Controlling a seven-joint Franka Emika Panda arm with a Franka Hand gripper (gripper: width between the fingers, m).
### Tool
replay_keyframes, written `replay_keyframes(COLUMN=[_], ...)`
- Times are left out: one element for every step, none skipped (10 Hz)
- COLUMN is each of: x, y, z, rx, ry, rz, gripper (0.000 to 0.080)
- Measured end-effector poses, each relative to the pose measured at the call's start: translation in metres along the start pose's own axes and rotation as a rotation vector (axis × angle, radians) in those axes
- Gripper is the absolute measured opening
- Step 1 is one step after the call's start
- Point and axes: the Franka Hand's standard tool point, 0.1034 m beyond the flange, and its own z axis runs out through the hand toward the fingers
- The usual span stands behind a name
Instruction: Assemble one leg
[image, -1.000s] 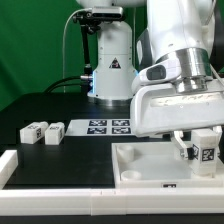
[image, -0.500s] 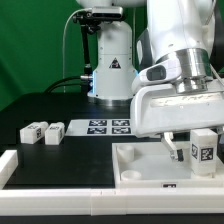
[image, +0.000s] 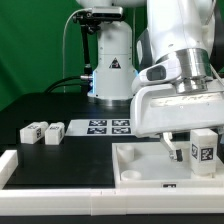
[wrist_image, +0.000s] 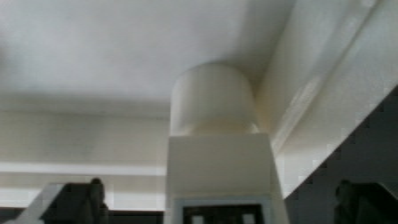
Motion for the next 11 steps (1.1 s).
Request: replay_keyframes(x=[0.000,-0.002,-0.001,0.004,-0.001,0.002,0.007,0.005,0.004,0.011,0.012], y=[0.000,-0.001,0.000,0.002,-0.003,-0.009,-0.008,-0.008,-0.010,-0.009,-0.005], z=[0.000,0.001,-0.001,-0.004,-0.004,-0.008,-0.010,-0.010,-0.013,-0.012,-0.012], rx=[0.000,0.003,0.004,-0.003,0.009,0.031,0.046,0.059,0.078,0.086,0.097], ry=[0.000,-0.018,-0.043,-0.037,-0.115,-0.242,-0.336,-0.426,-0.543,-0.580,-0.655], rz=[0.000,0.000,0.013,0.040,0.059,0.073,0.082,0.089,0.098,0.100,0.105], gripper=[0.0649,0.0649,0.0649,0.0649,0.0649,0.0649,0.0649,0.0649,0.0649,0.0649,0.0649])
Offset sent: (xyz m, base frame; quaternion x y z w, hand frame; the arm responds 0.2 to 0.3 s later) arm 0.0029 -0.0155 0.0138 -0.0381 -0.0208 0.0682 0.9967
